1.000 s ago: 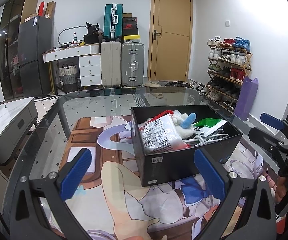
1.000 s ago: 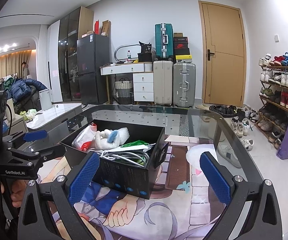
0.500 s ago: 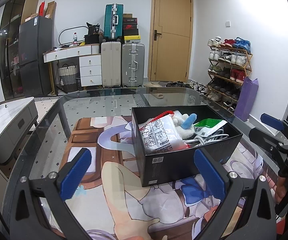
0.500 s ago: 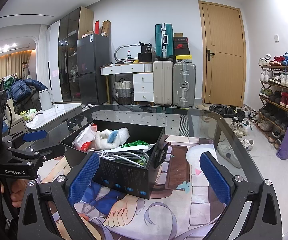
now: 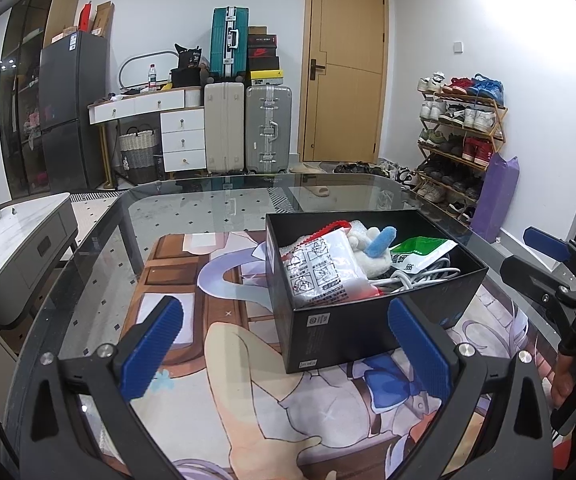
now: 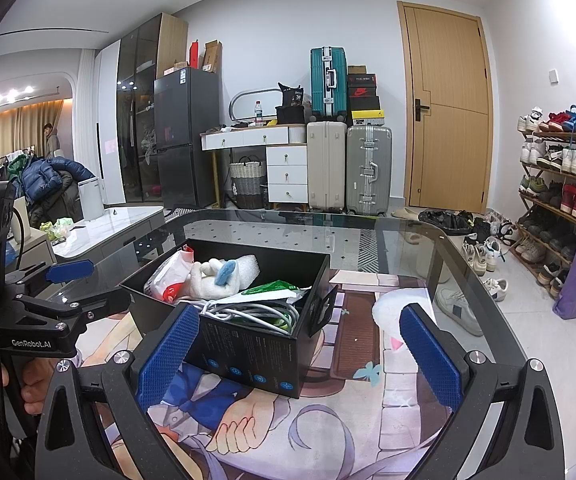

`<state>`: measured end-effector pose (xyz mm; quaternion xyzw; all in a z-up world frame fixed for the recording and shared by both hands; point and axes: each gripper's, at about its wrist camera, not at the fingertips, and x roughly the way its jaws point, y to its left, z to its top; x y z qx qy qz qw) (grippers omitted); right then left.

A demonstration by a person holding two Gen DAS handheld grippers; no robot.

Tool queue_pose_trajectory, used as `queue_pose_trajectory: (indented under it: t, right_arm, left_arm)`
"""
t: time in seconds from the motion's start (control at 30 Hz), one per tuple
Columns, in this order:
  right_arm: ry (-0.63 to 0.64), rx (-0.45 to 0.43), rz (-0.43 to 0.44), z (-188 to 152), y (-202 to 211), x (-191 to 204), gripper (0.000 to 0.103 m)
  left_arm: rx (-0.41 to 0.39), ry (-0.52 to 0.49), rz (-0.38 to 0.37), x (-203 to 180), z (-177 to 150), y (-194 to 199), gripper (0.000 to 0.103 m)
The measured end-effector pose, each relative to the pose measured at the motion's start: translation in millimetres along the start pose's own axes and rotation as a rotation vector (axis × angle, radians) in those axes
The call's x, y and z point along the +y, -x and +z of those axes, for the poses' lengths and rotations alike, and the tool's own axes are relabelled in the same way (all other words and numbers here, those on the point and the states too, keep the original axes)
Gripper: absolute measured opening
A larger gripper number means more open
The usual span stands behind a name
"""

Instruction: Organize soft objects

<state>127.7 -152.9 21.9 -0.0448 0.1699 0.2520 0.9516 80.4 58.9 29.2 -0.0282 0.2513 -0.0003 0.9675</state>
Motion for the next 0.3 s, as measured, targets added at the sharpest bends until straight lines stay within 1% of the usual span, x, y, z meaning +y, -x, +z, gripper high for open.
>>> queue_pose_trajectory:
  t: [0.3]
  right_arm:
    - [0.0, 0.004, 0.0, -0.3, 0.4, 0.7, 0.102]
  left_arm:
    - [-0.004, -0.006, 0.006, 0.2, -0.9, -0.3, 0.103]
